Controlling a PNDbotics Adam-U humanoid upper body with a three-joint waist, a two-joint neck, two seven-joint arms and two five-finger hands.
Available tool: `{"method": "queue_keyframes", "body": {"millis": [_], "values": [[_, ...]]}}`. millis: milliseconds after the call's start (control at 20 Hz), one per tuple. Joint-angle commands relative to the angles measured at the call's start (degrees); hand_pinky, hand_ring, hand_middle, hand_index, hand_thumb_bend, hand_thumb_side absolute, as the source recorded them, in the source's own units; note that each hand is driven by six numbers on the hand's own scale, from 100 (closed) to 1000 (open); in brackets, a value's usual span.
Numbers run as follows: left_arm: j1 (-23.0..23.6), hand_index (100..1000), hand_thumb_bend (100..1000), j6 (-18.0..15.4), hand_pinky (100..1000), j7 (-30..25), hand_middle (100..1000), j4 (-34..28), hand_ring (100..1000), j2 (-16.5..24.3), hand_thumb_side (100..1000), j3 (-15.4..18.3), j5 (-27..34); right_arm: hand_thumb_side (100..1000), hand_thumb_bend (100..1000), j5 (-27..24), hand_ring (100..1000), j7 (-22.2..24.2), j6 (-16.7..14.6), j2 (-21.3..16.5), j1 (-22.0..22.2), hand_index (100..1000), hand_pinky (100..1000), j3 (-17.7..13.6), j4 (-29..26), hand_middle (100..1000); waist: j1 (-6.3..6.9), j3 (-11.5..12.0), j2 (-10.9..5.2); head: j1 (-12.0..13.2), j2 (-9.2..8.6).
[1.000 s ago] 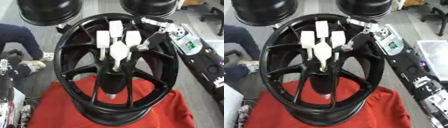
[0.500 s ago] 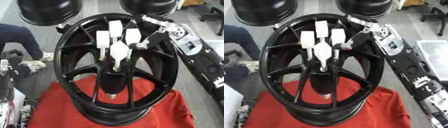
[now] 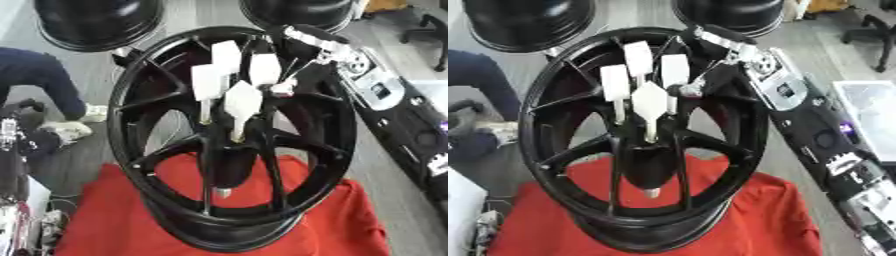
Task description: Pull the pin out of the wheel hub.
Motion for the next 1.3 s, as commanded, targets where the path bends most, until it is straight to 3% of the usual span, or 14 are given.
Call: {"method": "queue_keyframes", "body": {"millis": [50, 400, 450, 500, 750, 1050, 1200, 1300], "values": [[-0.42, 674, 272, -0.06, 687, -0.06, 697, -0.65, 837, 0.74, 822, -0.01, 0.0, 122, 336, -1.79, 715, 0.07, 0.34, -3.43, -2.54, 392, 767, -0.96, -3.16, 544, -0.03, -0.11, -1.17, 0.16, -0.1], [-0.1, 674, 271, -0.02, 687, -0.07, 697, -0.51, 838, 1.09, 822, 0.0, -0.07, 136, 331, -5.17, 713, -2.11, 1.67, -8.64, -6.74, 391, 770, -3.87, -4.62, 545, -0.35, -0.65, -1.64, 0.57, -0.1], [-0.04, 674, 271, -0.01, 687, -0.06, 698, -0.49, 838, 1.15, 822, 0.01, -0.09, 289, 175, -5.47, 712, -2.77, 1.85, -9.39, -7.52, 391, 770, -4.6, -4.42, 548, -0.39, -0.75, -1.7, 0.64, -0.1], [0.0, 674, 272, -0.01, 687, -0.05, 698, -0.48, 838, 1.2, 822, 0.02, -0.11, 141, 330, -5.75, 712, -3.46, 2.01, -10.07, -8.22, 391, 771, -5.29, -4.16, 545, -0.44, -0.85, -1.75, 0.69, -0.1], [0.28, 674, 272, 0.05, 687, 0.18, 698, -0.41, 839, 1.66, 822, 0.34, -0.22, 158, 328, -7.9, 712, -7.3, 2.3, -15.47, -9.9, 394, 774, -9.65, -3.53, 548, -0.96, -1.89, -1.97, 1.43, -0.1], [0.47, 674, 272, 0.14, 687, 1.25, 697, -0.48, 839, 2.08, 822, 1.45, -0.27, 140, 326, -9.42, 711, -13.02, 2.52, -24.74, -3.1, 393, 772, -17.82, -1.5, 549, -1.33, -4.01, -1.76, 3.07, -0.1], [0.42, 674, 271, 0.07, 687, 2.21, 697, -0.69, 840, 2.13, 822, 2.42, -0.2, 150, 369, -8.11, 707, -15.92, 3.84, -29.45, 1.56, 425, 765, -22.5, 2.5, 549, -0.88, -5.53, -1.16, 4.27, -0.1], [0.32, 674, 271, 0.08, 687, 2.76, 697, -0.77, 840, 2.03, 823, 2.93, -0.19, 204, 460, -8.42, 711, -17.74, 5.31, -31.06, 4.52, 510, 764, -25.46, 5.39, 569, -0.56, -6.49, -0.74, 4.88, -0.1]]}}
